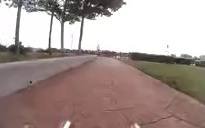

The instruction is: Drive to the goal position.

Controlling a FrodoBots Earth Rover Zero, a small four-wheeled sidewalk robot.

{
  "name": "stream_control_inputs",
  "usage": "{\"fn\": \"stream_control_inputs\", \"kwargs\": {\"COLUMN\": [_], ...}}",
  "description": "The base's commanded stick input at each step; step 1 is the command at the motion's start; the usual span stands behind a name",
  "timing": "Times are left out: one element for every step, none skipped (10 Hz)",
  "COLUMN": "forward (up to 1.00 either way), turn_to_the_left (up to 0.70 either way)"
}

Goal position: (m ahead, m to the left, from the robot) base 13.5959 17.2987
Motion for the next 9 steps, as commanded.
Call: {"fn": "stream_control_inputs", "kwargs": {"forward": [1.00,1.00,1.00,1.00,1.00,1.00,1.00,1.00,1.00], "turn_to_the_left": [0.00,0.00,0.00,0.00,0.00,0.00,0.00,0.00,0.00]}}
